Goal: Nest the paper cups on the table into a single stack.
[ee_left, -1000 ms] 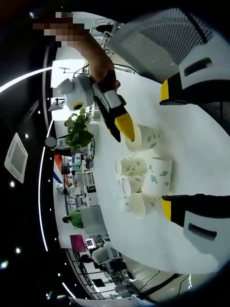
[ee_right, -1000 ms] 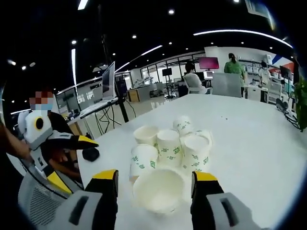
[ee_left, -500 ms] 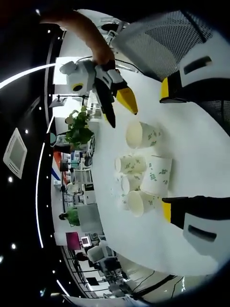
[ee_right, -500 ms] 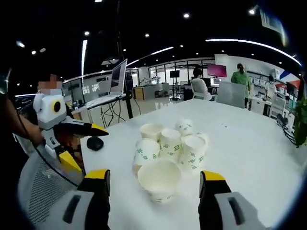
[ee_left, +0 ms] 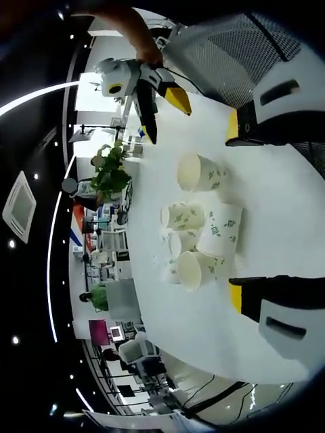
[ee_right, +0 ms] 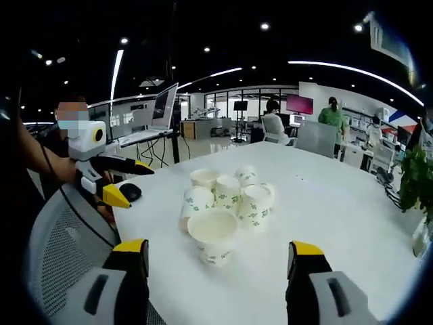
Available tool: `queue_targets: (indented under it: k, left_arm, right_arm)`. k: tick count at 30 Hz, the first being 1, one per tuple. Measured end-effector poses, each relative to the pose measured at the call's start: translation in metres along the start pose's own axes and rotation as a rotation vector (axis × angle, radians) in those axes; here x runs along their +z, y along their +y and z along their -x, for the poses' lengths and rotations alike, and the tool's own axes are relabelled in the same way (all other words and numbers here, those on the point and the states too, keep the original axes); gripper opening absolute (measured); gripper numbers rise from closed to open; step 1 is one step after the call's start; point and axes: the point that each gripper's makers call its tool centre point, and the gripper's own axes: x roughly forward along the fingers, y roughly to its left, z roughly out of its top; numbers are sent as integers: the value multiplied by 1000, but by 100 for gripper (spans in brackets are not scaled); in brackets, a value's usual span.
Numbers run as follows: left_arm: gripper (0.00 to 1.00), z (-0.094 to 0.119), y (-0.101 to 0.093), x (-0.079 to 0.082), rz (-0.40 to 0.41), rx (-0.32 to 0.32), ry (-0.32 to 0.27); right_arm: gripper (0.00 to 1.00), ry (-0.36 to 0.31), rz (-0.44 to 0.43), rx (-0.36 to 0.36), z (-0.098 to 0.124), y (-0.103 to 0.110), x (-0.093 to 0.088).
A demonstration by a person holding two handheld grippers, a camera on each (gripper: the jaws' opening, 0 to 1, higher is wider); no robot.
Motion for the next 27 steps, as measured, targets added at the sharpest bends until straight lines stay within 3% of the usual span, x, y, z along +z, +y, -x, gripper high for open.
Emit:
queue_targets:
  k: [5, 9, 18, 25, 27]
  left_arm:
    - [77, -3, 8, 8, 0, 19, -8]
    - [74, -9, 28, 11, 8, 45, -14]
    - [72, -19, 47, 26, 41, 87, -28]
    - [68, -35, 75, 29, 115, 97, -37]
    - [65, -40, 81, 33, 189, 104, -50]
  right_arm:
    - [91, 13, 26, -34, 14, -7, -7]
    - [98, 39, 93, -55, 24, -8, -13]
    - [100, 21, 48, -104, 42, -9, -19]
    - [100, -19, 43, -141, 47, -17, -16]
    - [100, -20, 34, -139, 49, -18, -21]
